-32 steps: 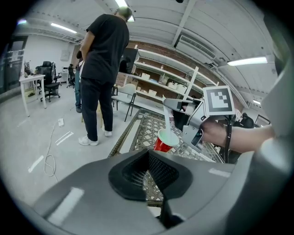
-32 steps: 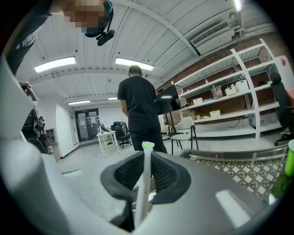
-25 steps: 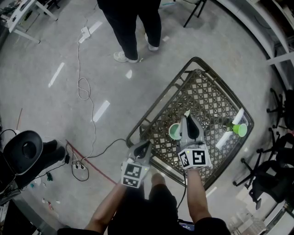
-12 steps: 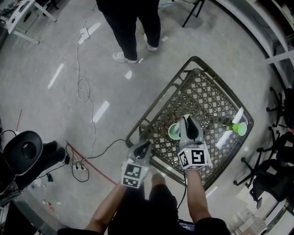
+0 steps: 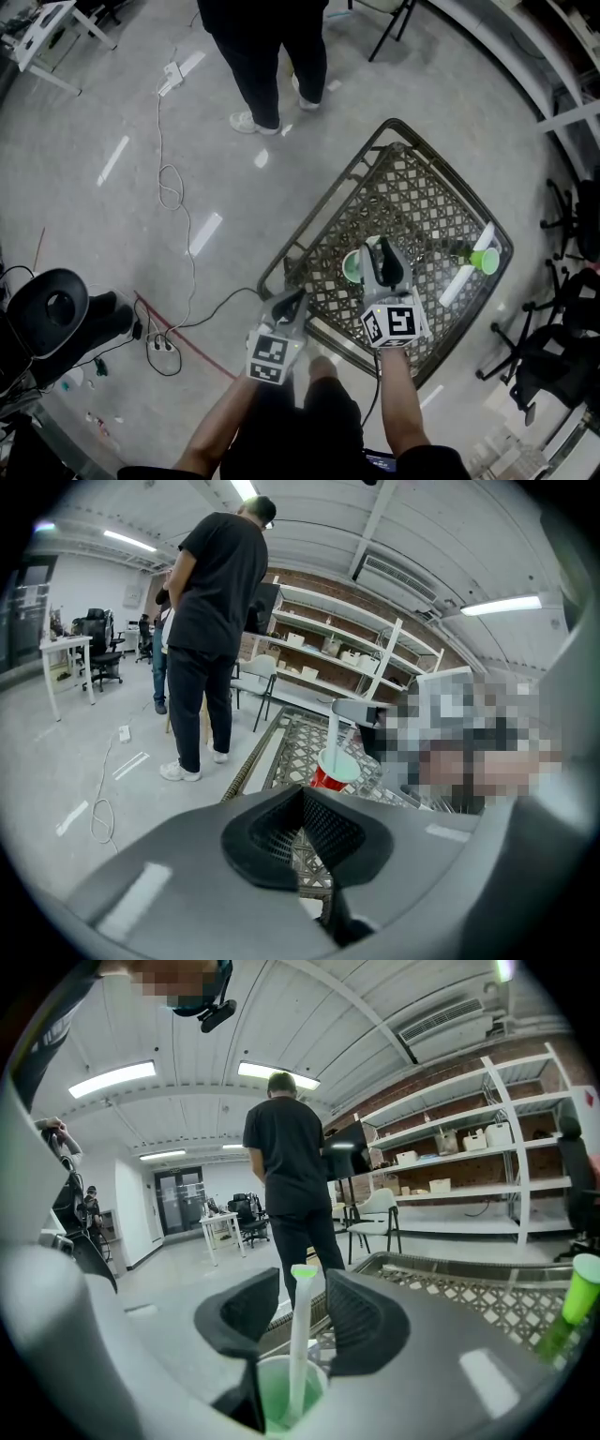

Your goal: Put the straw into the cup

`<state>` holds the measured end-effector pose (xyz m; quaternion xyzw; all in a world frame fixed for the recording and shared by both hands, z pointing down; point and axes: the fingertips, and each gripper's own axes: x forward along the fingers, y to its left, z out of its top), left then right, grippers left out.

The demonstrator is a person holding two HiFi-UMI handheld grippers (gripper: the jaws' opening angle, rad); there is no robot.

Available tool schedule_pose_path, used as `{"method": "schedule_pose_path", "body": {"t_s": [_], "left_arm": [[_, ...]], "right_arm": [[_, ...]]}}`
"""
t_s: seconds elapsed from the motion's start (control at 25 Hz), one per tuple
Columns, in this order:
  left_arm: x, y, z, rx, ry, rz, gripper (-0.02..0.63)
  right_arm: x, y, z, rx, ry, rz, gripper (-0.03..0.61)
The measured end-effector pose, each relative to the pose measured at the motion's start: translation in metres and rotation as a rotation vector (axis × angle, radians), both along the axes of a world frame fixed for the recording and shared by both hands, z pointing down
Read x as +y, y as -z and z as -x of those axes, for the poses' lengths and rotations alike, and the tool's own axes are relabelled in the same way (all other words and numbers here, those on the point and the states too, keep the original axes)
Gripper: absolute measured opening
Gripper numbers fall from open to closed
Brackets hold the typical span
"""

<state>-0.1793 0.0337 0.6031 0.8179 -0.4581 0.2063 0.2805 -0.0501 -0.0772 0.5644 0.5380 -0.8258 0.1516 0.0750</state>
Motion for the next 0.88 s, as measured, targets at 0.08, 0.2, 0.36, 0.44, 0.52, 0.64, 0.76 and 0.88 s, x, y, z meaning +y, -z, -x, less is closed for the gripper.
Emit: {"method": "schedule_pose_path", "body": {"t_s": [0.08, 0.2, 0.36, 0.44, 0.52, 0.64, 0.76, 0.88], "left_arm": [[0.001, 0.007, -0.001, 0.000, -0.004, -0.011, 0.007], [0.001, 0.019, -0.001, -0.003, -0.008, -0.033, 0.006], [0.001, 0.036, 0.000, -0.003, -0.013, -0.063, 0.006], [0.002, 0.048, 0.000, -0.006, -0.018, -0.079, 0.006], [0.003, 0.062, -0.003, -0.008, -0.024, -0.099, 0.006], [0.006, 0.084, -0.007, -0.013, -0.035, -0.131, 0.006], [0.011, 0.104, -0.006, -0.018, -0.043, -0.164, 0.006], [0.014, 0.124, -0.005, -0.018, -0.042, -0.199, 0.006]], "right_arm": [[0.003, 0.007, -0.001, 0.001, 0.008, 0.002, 0.144], [0.009, 0.017, -0.003, 0.011, 0.016, 0.005, 0.144], [0.022, 0.030, -0.003, 0.043, 0.012, 0.008, 0.137], [0.030, 0.038, -0.002, 0.046, 0.012, 0.011, 0.126], [0.039, 0.048, -0.003, 0.041, 0.012, 0.014, 0.123], [0.053, 0.065, -0.002, 0.035, 0.012, 0.007, 0.114], [0.066, 0.083, 0.001, 0.034, 0.014, -0.010, 0.097], [0.077, 0.104, 0.000, 0.039, 0.009, -0.031, 0.073]]}}
